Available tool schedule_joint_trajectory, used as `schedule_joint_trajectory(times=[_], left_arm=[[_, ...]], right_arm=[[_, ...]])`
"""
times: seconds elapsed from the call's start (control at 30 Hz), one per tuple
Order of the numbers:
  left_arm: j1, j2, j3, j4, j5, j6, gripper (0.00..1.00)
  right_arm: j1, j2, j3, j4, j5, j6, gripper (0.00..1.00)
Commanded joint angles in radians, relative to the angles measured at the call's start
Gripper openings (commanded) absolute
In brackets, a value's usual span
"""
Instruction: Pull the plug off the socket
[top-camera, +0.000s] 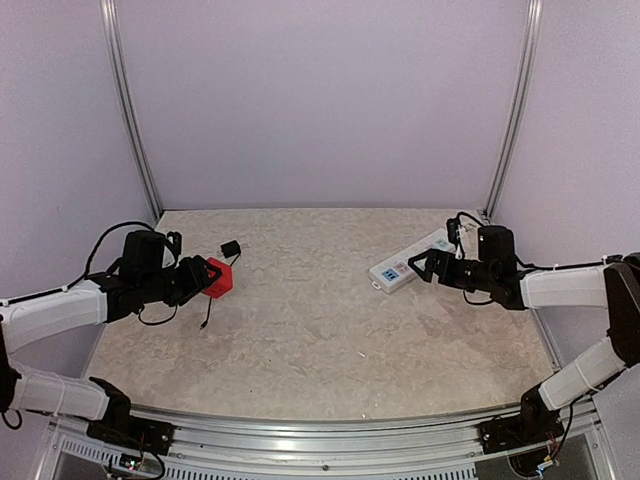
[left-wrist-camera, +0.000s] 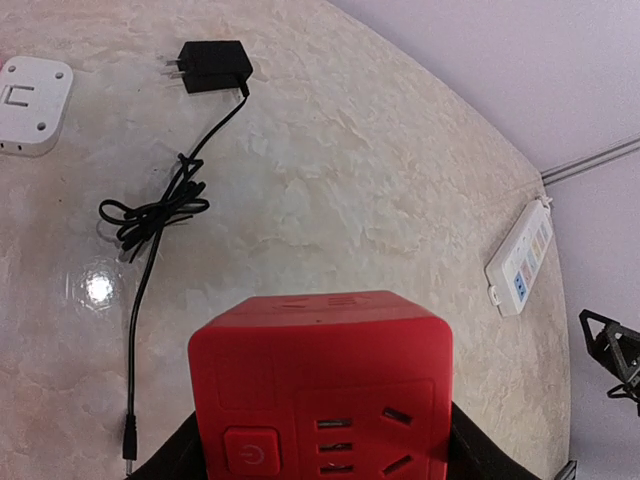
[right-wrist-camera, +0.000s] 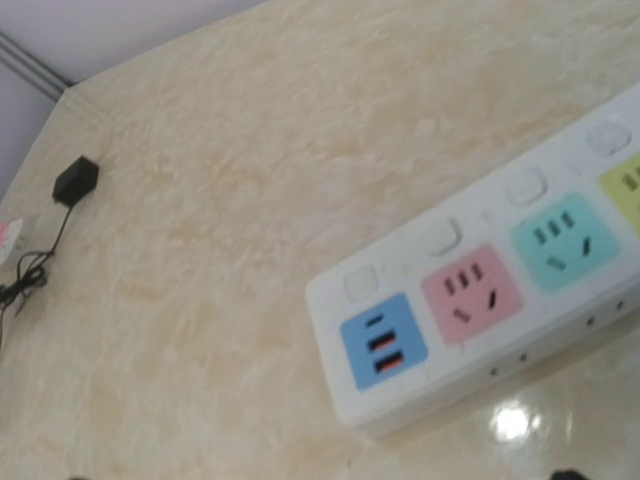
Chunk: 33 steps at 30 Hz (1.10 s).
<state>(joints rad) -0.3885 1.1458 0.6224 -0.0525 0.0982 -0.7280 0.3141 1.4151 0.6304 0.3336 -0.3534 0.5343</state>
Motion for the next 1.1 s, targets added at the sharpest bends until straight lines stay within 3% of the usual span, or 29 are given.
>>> schedule_joint_trajectory(times=[0.0, 0.33, 0.53, 0.77, 0.83, 1.0, 1.07], left_arm=[[0.036, -0.058, -0.075, 0.068, 0.066, -0.078, 0.0], [0.3, -0.14, -0.212, 0.043, 0.24, -0.119, 0.03], [0.416, -0.096, -0.285, 0.182, 0.378, -0.162, 0.07], [0.425, -0.02, -0.312, 0.224, 0.402, -0.168, 0.17], [0.431, -0.011, -0.314, 0.223, 0.402, -0.163, 0.23], [0.458, 0.001, -0.317, 0.224, 0.42, -0.15, 0.55], [0.465, 0.011, -0.314, 0.215, 0.42, -0.144, 0.63]], right_arm=[[0.029, -0.01, -0.041, 0.06, -0.011, -0.004, 1.0], [0.046, 0.036, -0.075, 0.164, -0.069, 0.041, 1.0], [0.045, 0.046, -0.08, 0.17, -0.075, 0.044, 1.0], [0.045, 0.068, -0.08, 0.17, -0.072, 0.051, 1.0], [0.046, 0.073, -0.085, 0.176, -0.076, 0.054, 1.0], [0.045, 0.081, -0.093, 0.189, -0.073, 0.061, 1.0], [0.046, 0.086, -0.095, 0.194, -0.073, 0.065, 1.0]])
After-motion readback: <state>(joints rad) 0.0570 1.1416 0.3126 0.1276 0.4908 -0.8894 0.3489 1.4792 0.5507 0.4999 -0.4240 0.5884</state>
